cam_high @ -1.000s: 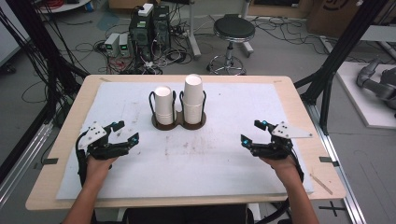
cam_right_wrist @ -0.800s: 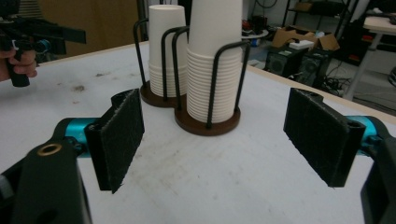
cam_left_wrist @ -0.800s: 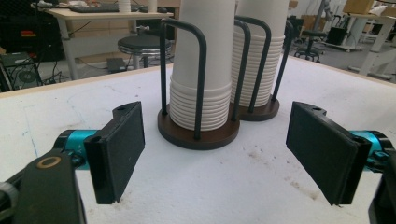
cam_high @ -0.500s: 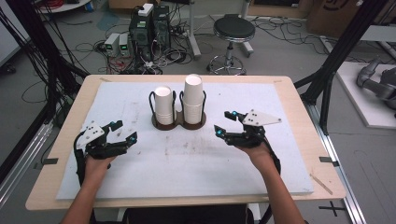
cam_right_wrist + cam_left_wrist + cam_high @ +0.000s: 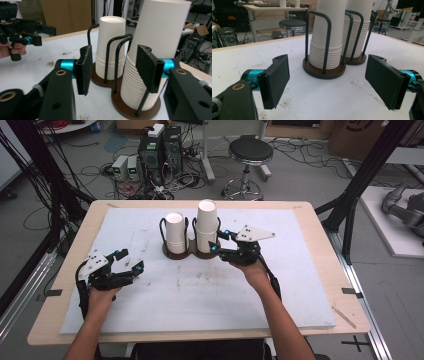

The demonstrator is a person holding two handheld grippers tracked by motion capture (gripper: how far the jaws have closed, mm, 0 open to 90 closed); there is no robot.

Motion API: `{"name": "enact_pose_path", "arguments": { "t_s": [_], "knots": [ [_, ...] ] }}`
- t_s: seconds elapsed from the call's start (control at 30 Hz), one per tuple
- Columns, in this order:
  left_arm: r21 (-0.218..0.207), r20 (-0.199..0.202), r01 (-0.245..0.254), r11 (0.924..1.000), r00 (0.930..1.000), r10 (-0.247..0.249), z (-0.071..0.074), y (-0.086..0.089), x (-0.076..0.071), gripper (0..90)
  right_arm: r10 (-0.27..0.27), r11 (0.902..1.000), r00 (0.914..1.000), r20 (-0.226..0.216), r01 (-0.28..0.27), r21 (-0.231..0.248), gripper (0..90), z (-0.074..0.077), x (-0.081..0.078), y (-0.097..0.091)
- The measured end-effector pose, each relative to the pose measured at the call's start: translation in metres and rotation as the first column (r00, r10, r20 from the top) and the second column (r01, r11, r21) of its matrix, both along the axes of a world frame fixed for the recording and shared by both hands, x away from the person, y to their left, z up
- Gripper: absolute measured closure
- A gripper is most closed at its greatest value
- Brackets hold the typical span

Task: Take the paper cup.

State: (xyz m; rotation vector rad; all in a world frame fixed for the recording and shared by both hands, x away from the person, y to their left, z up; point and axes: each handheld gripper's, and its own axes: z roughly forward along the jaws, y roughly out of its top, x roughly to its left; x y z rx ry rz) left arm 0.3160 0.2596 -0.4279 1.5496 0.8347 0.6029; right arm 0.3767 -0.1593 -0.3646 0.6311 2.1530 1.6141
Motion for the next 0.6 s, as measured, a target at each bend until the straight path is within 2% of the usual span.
{"name": "enact_pose_path", "arguments": {
  "t_s": [0.1,0.13,0.23,0.6],
  "knots": [
    [-0.002,0.000,-0.003,1.0000,1.0000,0.003,0.000,0.001,0.000,19.6,0.017,0.9998,0.9998,-0.011,-0.017,0.003,53.3,-0.001,0.004,0.006],
    [-0.002,0.000,-0.004,1.0000,1.0000,0.004,0.000,0.002,0.000,19.6,0.035,0.9994,0.9994,-0.008,-0.035,-0.004,57.1,-0.001,0.006,0.013],
    [-0.004,0.001,-0.007,1.0000,1.0000,0.007,0.000,0.002,0.000,19.6,0.052,0.9987,0.9986,0.008,-0.052,-0.005,61.4,0.000,0.010,0.024],
    [-0.006,0.001,-0.017,0.9998,0.9998,0.017,0.000,0.007,0.001,19.6,0.054,0.9984,0.9980,0.032,-0.054,-0.019,75.0,-0.005,0.020,0.055]
  ]
}}
